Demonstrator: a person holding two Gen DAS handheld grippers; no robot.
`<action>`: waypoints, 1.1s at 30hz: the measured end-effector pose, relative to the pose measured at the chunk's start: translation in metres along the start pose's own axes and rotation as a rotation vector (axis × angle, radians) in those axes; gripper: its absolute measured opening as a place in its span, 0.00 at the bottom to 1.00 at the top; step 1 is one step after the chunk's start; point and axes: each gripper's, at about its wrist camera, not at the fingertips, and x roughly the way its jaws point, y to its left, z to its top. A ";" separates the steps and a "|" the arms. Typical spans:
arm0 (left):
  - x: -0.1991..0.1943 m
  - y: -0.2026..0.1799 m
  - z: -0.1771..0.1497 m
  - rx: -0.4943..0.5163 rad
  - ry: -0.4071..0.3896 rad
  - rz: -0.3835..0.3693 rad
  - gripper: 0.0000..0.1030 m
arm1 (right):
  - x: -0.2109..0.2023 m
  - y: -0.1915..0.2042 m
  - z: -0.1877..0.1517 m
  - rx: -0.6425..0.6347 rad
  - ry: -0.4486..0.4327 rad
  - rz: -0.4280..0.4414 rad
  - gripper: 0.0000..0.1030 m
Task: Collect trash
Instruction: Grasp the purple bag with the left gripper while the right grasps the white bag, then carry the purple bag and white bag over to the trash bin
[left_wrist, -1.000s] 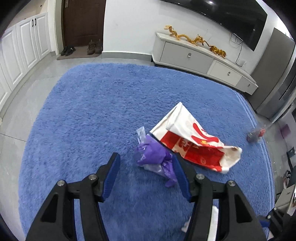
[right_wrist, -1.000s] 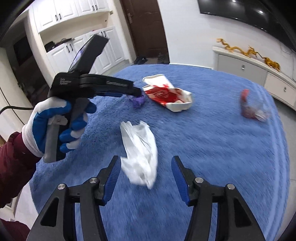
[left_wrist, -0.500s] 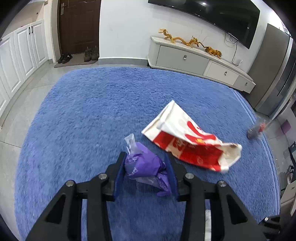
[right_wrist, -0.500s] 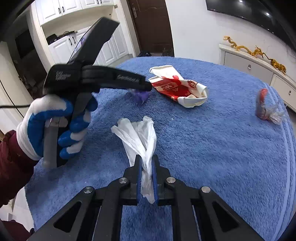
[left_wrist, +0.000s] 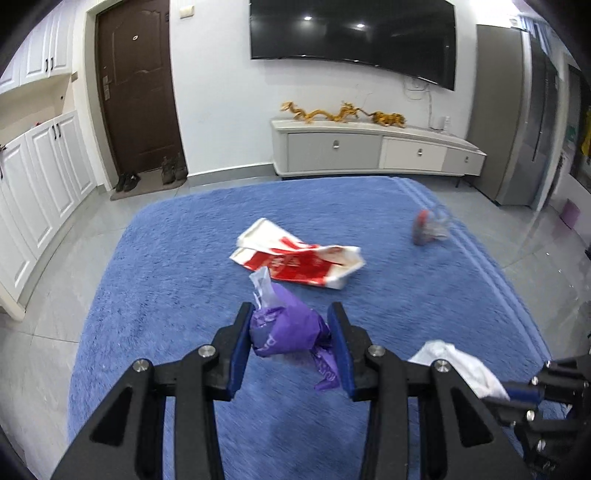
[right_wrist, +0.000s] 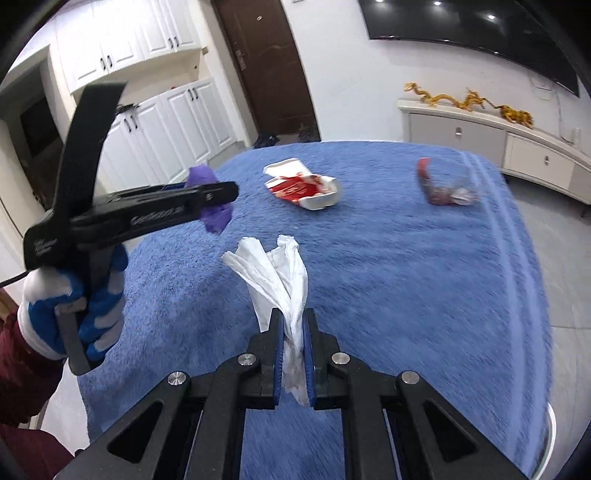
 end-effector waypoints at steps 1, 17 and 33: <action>-0.005 -0.006 -0.001 0.010 -0.004 -0.003 0.37 | -0.006 -0.002 -0.002 0.007 -0.009 -0.008 0.09; -0.041 -0.144 0.002 0.274 -0.043 -0.101 0.37 | -0.116 -0.117 -0.068 0.274 -0.158 -0.220 0.09; 0.023 -0.346 -0.020 0.478 0.217 -0.450 0.39 | -0.136 -0.250 -0.176 0.590 -0.050 -0.447 0.09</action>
